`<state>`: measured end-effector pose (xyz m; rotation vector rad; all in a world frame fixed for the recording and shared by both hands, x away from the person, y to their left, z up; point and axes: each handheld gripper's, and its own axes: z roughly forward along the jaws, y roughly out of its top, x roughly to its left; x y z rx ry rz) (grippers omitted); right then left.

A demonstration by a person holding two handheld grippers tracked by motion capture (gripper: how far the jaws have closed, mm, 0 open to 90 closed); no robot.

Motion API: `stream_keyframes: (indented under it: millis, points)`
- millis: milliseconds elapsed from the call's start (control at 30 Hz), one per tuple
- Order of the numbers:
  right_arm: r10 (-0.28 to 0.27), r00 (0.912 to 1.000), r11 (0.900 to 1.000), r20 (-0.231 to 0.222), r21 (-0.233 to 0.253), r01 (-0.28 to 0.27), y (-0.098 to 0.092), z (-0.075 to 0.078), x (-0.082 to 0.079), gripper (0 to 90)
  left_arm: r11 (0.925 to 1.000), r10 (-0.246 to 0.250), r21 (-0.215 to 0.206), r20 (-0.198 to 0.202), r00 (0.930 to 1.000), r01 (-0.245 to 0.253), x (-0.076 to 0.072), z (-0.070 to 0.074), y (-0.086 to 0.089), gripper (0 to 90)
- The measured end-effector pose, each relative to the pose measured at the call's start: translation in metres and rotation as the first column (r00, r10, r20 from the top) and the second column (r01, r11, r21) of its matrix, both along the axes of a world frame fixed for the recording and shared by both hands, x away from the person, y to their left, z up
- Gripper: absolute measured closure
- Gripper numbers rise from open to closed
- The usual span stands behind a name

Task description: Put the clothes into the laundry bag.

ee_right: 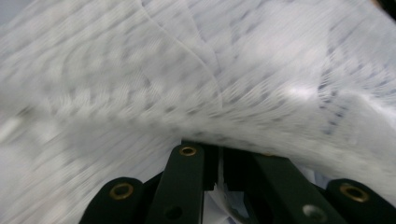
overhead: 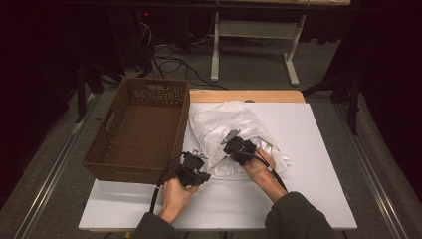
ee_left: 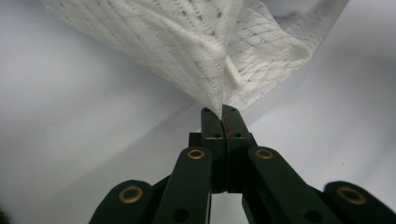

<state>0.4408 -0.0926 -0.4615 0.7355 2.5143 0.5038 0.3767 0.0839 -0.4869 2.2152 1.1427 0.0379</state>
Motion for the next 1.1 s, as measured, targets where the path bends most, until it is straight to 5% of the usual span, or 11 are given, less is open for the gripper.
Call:
stream_keyframes:
  millis: [67,233,333,500,600,700,900,1100]
  points:
    - [-0.047,0.9985,0.999,0.028,0.011,0.046,0.001,-0.002,0.009,87.7,1.0000,0.001,-0.003,0.000,1.0000,-0.001,0.000,0.000,0.000,89.7]
    - [-0.064,0.9980,0.997,-0.001,0.036,0.064,0.001,-0.007,0.015,81.0,1.0000,0.004,0.008,-0.001,1.0000,-0.004,0.001,-0.002,0.001,89.6]
    - [-0.030,0.9976,0.995,-0.062,0.094,0.036,-0.005,0.002,0.005,64.9,0.9998,0.006,0.017,0.000,1.0000,-0.006,0.002,-0.003,0.001,89.3]
    - [0.018,0.9989,0.989,-0.042,0.145,-0.012,-0.022,0.021,-0.024,55.0,0.9991,0.011,0.040,-0.010,0.9999,-0.011,0.004,-0.008,-0.002,88.0]
    - [0.021,0.9996,0.987,-0.021,0.162,-0.017,-0.034,0.028,-0.037,54.0,0.9982,0.014,0.059,-0.016,0.9998,-0.013,0.003,-0.012,-0.004,87.4]
    - [0.000,0.9995,0.991,-0.030,0.131,0.004,-0.045,0.026,-0.042,52.9,0.9976,0.015,0.068,-0.012,0.9998,-0.014,0.002,-0.012,-0.006,85.8]
    - [-0.076,0.9900,0.990,-0.119,0.106,0.089,-0.064,0.000,-0.030,53.6,0.9948,0.019,0.100,0.006,0.9998,-0.019,-0.003,-0.001,-0.013,62.4]
    - [-0.074,0.9872,0.991,-0.141,0.102,0.089,-0.061,-0.011,-0.022,64.8,0.9958,0.005,0.091,0.033,0.9994,-0.008,-0.008,0.013,-0.026,50.1]
